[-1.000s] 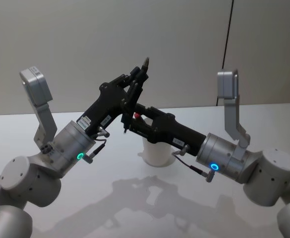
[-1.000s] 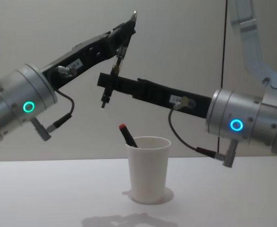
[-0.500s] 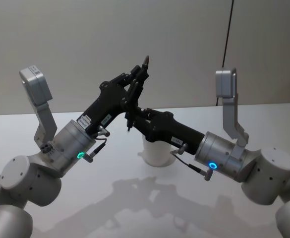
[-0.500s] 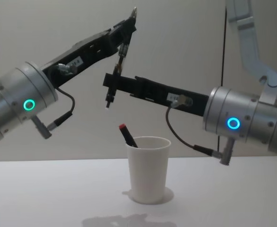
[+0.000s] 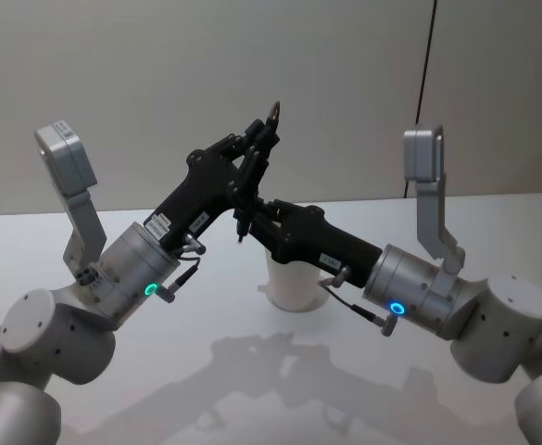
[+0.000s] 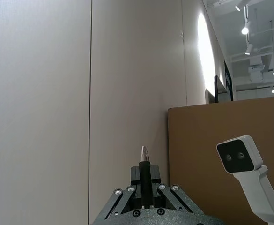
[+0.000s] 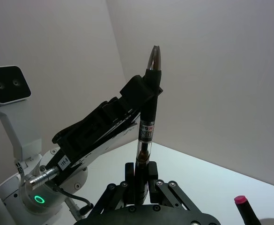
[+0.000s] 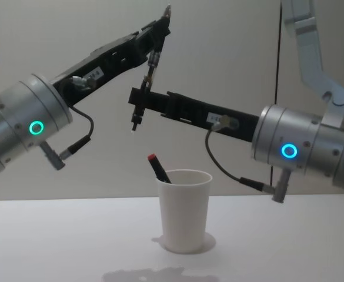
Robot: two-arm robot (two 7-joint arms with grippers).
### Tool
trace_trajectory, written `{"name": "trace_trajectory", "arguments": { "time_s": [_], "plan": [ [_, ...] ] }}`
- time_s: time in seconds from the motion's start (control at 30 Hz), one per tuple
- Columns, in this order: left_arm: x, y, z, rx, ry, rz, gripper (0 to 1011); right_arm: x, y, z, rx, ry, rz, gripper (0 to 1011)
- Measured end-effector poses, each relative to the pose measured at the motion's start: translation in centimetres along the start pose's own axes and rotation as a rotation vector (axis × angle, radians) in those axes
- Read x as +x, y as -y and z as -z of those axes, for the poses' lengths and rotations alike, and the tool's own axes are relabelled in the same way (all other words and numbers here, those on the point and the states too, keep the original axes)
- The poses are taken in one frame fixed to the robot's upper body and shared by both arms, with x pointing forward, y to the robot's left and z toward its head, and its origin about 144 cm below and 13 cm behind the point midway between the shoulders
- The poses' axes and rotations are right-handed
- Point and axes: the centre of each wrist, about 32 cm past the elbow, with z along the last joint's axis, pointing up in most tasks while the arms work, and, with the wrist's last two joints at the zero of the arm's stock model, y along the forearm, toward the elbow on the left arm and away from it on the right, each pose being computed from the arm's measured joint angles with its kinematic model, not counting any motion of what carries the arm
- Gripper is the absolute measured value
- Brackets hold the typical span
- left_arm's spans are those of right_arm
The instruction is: Place the pen into the pen holder.
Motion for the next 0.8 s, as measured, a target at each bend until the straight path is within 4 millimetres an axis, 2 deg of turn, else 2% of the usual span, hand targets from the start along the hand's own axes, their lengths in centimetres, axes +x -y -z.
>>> {"name": "trace_trajectory", "arguments": {
  "time_s": [0.8],
  "plan": [
    [-0.06,0.1,-0.03,-0.002,0.0,0.005,127,-0.06,0.13,-0.11,0.014,0.009,0.007,151]
  ]
}}
